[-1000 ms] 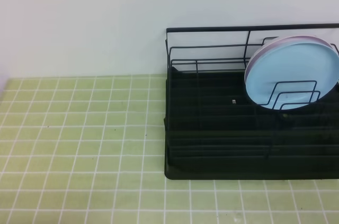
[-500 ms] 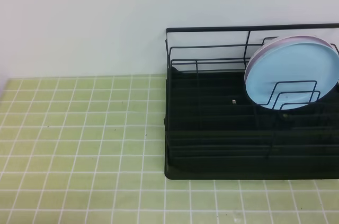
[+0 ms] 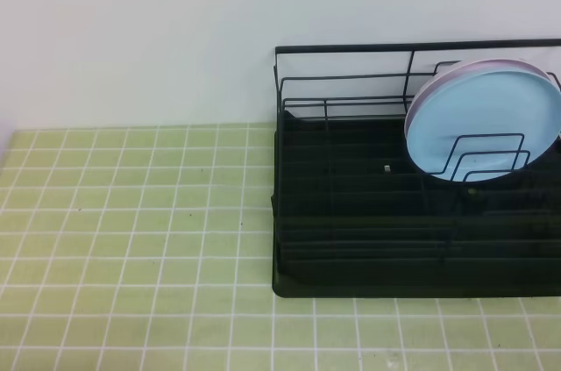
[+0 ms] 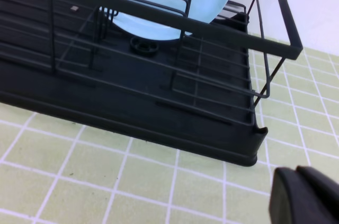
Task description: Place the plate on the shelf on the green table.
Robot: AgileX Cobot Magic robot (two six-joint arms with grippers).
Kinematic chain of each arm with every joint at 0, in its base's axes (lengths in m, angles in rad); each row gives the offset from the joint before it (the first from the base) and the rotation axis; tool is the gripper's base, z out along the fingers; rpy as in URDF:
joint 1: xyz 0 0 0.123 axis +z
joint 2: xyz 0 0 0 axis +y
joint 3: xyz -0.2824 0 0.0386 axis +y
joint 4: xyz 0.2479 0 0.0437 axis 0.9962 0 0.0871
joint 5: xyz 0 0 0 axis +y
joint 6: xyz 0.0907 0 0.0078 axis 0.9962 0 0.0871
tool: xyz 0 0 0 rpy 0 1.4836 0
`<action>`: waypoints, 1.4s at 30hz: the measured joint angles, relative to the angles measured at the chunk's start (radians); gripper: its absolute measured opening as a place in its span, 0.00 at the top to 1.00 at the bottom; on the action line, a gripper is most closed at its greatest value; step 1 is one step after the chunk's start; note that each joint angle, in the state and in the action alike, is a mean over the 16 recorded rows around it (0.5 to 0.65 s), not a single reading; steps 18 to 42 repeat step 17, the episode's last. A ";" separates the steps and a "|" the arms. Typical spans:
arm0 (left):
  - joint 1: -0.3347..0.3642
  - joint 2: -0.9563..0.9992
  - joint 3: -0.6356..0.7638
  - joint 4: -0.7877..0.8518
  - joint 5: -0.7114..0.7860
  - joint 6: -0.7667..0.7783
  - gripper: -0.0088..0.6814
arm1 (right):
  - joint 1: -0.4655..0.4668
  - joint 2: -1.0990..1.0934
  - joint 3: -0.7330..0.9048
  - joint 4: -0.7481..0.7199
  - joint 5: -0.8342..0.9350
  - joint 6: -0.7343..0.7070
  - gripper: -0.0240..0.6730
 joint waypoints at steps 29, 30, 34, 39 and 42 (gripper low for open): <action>0.000 0.000 0.004 -0.001 0.000 0.000 0.99 | 0.000 0.000 0.000 0.000 0.000 0.000 0.96; 0.000 0.000 0.004 -0.001 0.000 0.000 0.99 | 0.000 0.000 0.000 0.000 0.000 0.000 0.96; 0.000 0.000 0.004 -0.001 0.000 0.000 0.99 | 0.000 0.000 0.000 0.000 0.000 0.000 0.96; 0.000 0.000 0.004 -0.001 0.000 0.000 0.99 | 0.000 0.000 0.000 0.000 0.000 0.000 0.96; 0.000 0.000 0.004 -0.001 0.000 0.000 0.99 | 0.000 0.000 0.000 0.000 0.000 0.000 0.96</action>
